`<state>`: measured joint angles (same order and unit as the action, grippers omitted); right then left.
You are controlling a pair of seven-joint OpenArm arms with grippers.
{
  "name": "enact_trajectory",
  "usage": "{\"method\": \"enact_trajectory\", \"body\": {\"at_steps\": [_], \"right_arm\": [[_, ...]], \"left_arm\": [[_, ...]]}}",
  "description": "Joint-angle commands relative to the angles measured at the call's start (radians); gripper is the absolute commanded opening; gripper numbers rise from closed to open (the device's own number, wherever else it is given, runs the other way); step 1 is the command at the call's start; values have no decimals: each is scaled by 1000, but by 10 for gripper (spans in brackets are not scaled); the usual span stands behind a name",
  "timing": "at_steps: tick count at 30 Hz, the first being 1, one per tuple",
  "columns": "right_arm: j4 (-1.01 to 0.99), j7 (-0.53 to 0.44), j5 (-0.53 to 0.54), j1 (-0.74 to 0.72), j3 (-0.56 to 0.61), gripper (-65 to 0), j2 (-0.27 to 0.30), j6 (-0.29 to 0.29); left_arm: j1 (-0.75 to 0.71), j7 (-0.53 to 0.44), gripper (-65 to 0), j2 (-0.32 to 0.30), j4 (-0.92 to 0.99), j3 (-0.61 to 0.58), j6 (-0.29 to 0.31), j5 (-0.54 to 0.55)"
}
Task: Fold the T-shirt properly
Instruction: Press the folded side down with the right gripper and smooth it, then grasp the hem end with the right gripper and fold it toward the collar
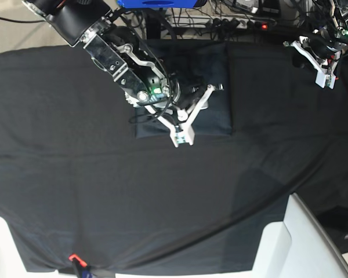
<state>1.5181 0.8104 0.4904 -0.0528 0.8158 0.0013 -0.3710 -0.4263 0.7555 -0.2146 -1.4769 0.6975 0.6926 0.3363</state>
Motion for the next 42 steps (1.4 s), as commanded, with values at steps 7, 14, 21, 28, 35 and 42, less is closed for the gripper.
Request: {"method": "enact_trajectory", "body": {"at_steps": [7,14,21,28,35,42], "right_arm": [[14,-6,12,-52,96,-381,-14,43],[-49,19,14,-88,193,-381,-50,50],[163,23,9,-127,274,-417,7,43],[333,48,12,18,-19,-648,157,43],[284,5,12,118,-223,-647,225,48],[124,-82,12,78,-220,-647,220,48]], "left_arm": [[22,-12,-650,-69,12,8,6,8],[34,-12,-650,-85,17,6,6,8],[34,-12,-650,-85,17,6,6,8],[34,-12,-650,-96,17,8,6,8],[34,-12,-650,-98,17,8,6,8],[34,-12,-650,-98,15,6,6,8]]}}
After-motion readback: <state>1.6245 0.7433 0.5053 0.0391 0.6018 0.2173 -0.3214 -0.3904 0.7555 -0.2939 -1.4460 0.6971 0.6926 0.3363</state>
